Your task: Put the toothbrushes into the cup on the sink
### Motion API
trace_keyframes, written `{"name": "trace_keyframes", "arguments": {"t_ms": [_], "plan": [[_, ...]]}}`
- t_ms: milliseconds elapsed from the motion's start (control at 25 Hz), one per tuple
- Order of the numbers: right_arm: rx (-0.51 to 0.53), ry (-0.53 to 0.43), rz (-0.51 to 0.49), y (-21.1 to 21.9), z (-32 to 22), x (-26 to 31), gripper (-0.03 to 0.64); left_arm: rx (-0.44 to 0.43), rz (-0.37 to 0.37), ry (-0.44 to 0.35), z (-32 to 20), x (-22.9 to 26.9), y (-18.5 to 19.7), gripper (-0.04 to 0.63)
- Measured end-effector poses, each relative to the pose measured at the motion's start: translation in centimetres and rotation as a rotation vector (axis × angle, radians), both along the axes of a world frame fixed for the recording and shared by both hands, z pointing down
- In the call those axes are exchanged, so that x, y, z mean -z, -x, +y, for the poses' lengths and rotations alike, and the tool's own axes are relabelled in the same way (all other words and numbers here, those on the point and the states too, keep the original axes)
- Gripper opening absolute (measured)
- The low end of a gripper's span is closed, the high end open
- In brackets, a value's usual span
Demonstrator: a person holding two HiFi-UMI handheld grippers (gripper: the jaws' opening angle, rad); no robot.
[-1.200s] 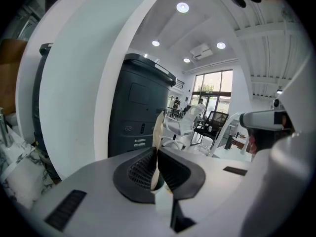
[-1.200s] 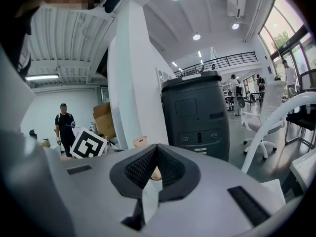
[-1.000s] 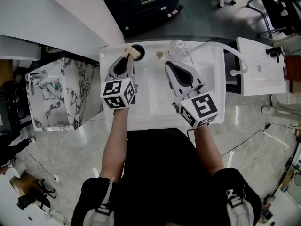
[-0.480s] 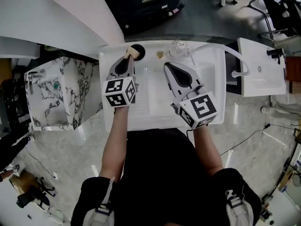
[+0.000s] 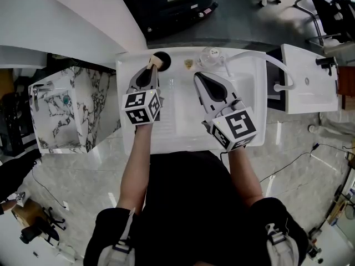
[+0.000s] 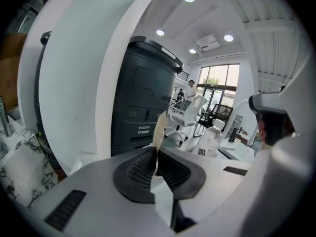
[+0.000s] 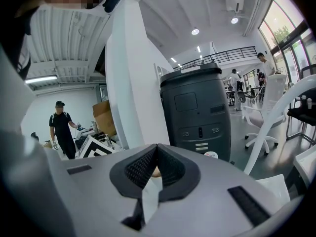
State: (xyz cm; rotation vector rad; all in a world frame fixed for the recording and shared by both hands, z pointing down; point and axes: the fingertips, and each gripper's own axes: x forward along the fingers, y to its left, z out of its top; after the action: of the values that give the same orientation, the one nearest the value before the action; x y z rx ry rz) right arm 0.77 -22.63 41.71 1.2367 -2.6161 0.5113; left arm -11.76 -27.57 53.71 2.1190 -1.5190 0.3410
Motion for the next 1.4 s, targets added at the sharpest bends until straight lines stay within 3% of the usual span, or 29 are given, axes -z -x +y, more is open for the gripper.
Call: {"name": "trace_keyframes", "arguments": {"t_ms": [880, 1400], "plan": [[0.023, -0.014, -0.009, 0.6, 0.2, 0.6, 0.029, 0.033, -0.049, 0.002, 0.2, 0.2, 1.3, 0.026], [0.046, -0.064, -0.023, 0.9, 2.6, 2.3, 0.029, 0.059, -0.056, -0.038, 3.0, 2.5, 2.1, 0.026]]}}
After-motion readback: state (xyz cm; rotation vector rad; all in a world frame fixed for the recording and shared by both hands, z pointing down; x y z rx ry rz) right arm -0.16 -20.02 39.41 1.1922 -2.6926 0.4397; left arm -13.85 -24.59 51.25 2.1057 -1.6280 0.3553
